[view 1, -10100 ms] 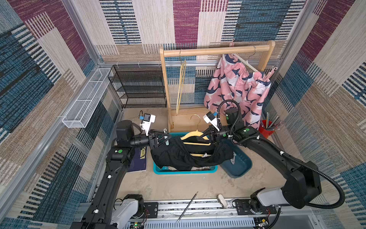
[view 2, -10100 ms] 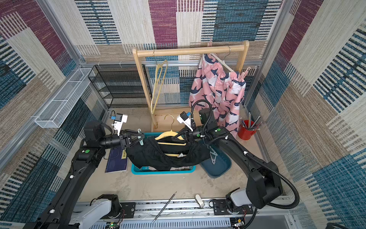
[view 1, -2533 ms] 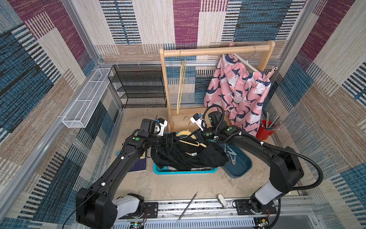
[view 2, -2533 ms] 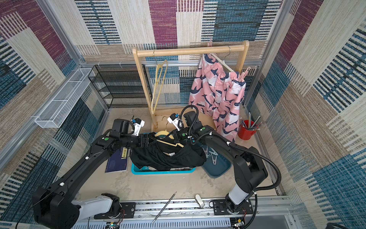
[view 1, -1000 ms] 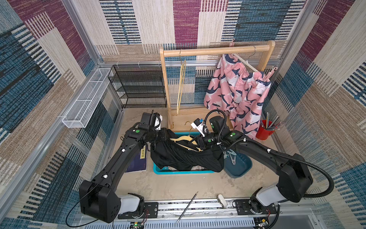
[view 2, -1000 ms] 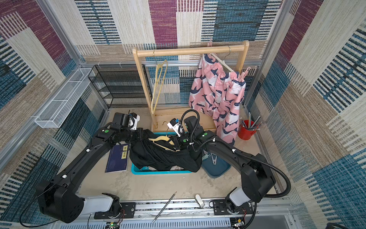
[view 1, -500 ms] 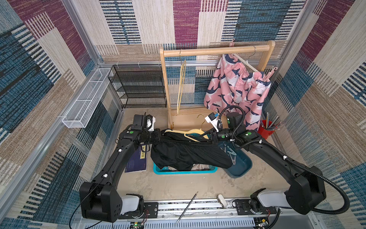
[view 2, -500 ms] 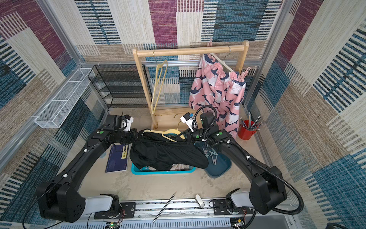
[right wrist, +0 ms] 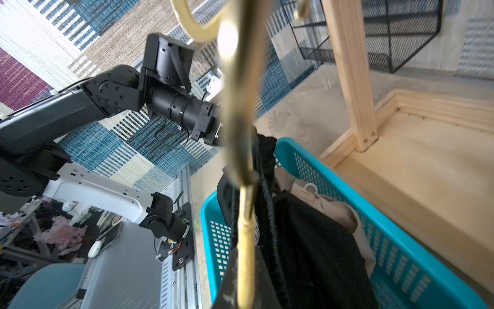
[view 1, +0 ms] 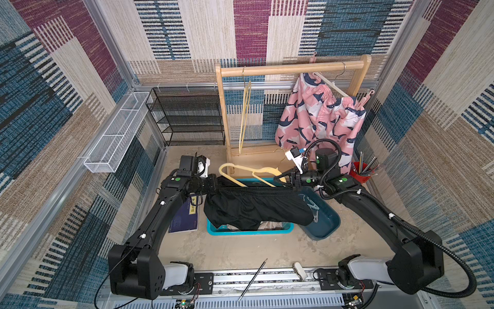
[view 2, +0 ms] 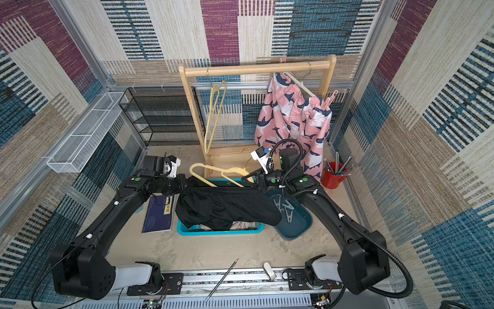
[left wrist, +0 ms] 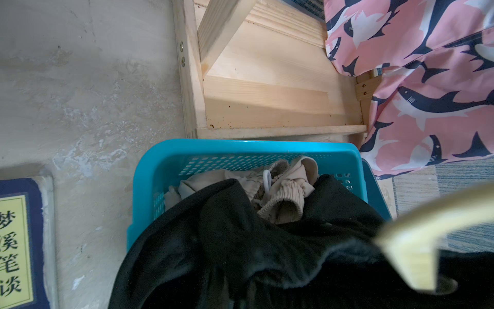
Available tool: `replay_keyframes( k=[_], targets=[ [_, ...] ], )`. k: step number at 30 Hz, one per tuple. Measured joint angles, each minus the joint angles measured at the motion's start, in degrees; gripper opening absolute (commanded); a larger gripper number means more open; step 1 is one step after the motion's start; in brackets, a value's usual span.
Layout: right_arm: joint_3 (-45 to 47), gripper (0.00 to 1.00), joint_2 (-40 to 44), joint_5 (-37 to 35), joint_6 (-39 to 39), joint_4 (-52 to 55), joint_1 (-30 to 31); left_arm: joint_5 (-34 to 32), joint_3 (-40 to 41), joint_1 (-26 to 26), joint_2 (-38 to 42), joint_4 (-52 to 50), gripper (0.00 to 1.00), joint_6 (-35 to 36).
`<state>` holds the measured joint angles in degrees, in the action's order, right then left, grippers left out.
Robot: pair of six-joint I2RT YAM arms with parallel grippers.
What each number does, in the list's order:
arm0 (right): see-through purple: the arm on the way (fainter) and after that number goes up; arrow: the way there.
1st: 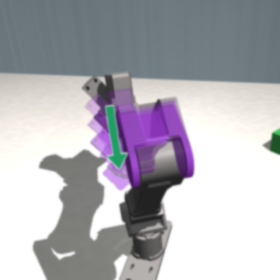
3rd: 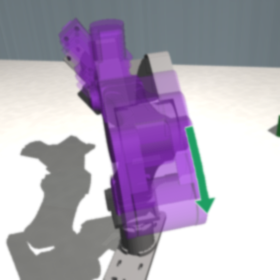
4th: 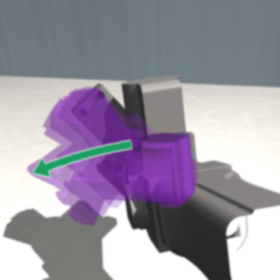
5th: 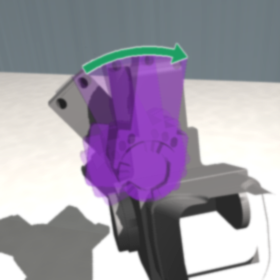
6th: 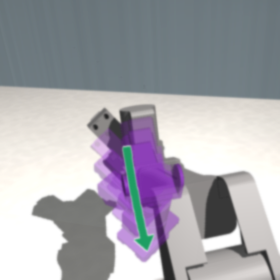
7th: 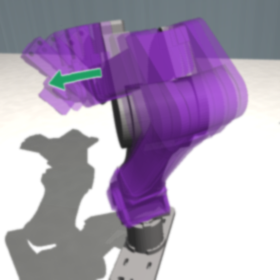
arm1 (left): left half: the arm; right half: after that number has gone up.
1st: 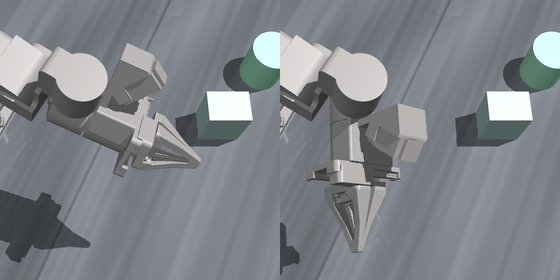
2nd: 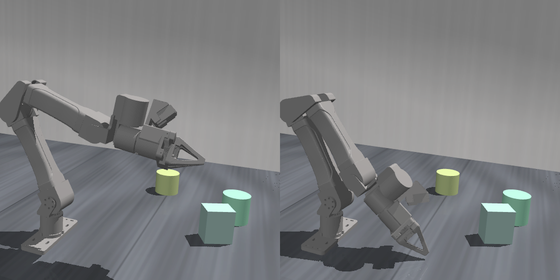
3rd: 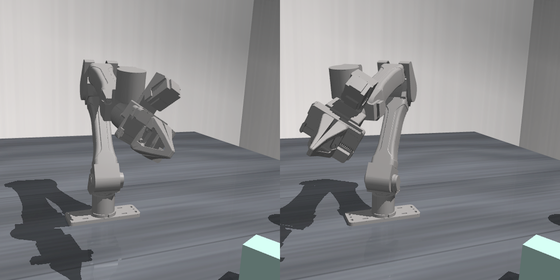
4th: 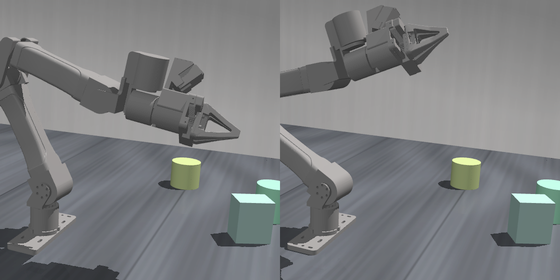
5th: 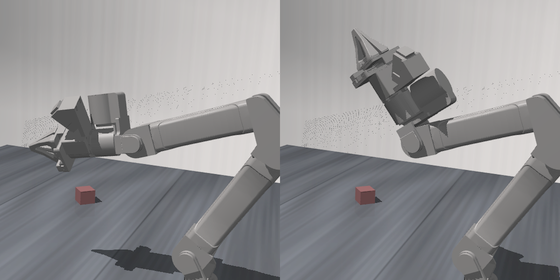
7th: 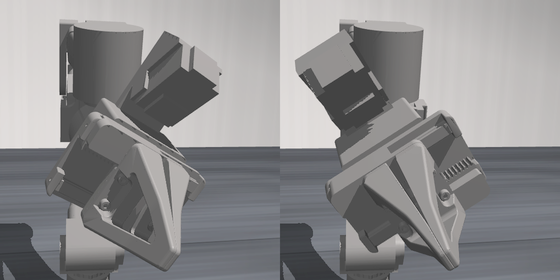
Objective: Remove the clothespins securing shorts to the hanger
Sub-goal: Remove the shorts from the hanger.
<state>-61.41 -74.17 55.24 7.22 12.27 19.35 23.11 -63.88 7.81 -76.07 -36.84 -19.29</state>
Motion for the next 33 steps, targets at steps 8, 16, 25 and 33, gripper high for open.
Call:
replay_keyframes(
  k=[8, 16, 25, 33],
  targets=[
    [0.1, 0.00, -0.9, -0.2, 0.0, -0.4, -1.5, 1.9, -0.9, -1.3, -0.1, -1.0, 0.00, 1.2],
    [-0.3, 0.00, -5.1, -1.9, 1.4, -0.8, -0.6, 2.5, 6.4, 5.5, 1.6, 3.2, 0.00, -4.1],
    [-5.1, 0.00, -11.5, -5.5, 1.6, -1.9, 4.3, -0.5, 14.9, 11.9, 2.7, 13.6, 0.00, -12.7],
    [-6.1, 0.00, -14.8, -7.9, 2.7, -2.9, 6.6, -2.0, 22.2, 15.5, -1.3, 26.2, 0.00, -17.0]
  ],
)
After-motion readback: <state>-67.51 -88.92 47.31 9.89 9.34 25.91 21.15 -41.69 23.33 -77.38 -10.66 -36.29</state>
